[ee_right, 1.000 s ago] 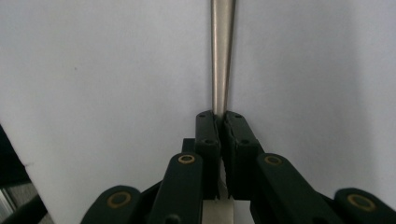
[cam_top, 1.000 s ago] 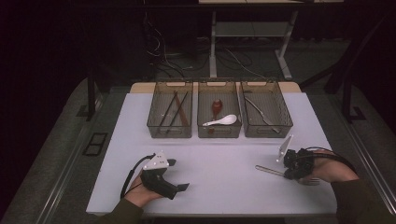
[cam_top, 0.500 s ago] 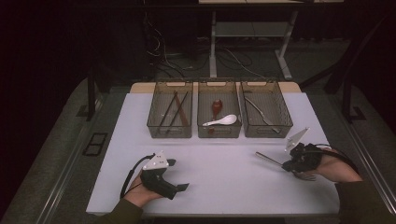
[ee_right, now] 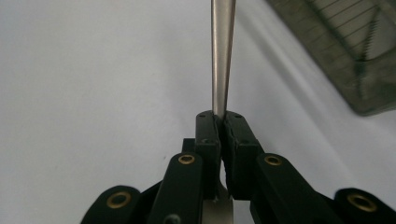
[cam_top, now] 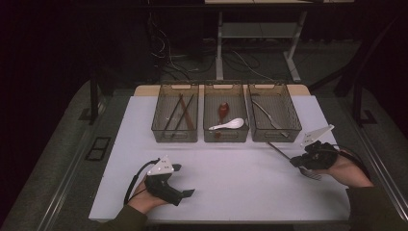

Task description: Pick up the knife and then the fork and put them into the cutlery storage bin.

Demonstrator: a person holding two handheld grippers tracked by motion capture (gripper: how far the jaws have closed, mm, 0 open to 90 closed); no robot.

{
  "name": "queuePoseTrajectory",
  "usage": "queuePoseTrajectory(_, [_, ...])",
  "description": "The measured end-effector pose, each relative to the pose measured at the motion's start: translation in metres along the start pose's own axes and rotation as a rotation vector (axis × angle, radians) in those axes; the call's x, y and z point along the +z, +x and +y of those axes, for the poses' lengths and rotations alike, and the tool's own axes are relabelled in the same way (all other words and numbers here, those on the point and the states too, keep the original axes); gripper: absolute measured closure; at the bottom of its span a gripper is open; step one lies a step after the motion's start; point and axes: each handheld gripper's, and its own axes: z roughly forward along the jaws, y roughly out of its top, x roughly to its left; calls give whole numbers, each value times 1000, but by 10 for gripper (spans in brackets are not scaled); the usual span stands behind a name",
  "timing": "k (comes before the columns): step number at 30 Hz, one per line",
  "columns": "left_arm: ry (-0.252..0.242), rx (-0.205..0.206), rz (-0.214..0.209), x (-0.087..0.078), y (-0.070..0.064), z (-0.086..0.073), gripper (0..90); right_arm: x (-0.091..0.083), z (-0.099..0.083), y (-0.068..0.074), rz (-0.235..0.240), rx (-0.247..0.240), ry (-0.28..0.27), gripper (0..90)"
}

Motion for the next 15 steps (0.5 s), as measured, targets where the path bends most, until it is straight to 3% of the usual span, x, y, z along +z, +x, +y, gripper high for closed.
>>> queuePoseTrajectory(15, [1,-2,1,0,0,0,0,-23,6,-18,-70,158,-230,846])
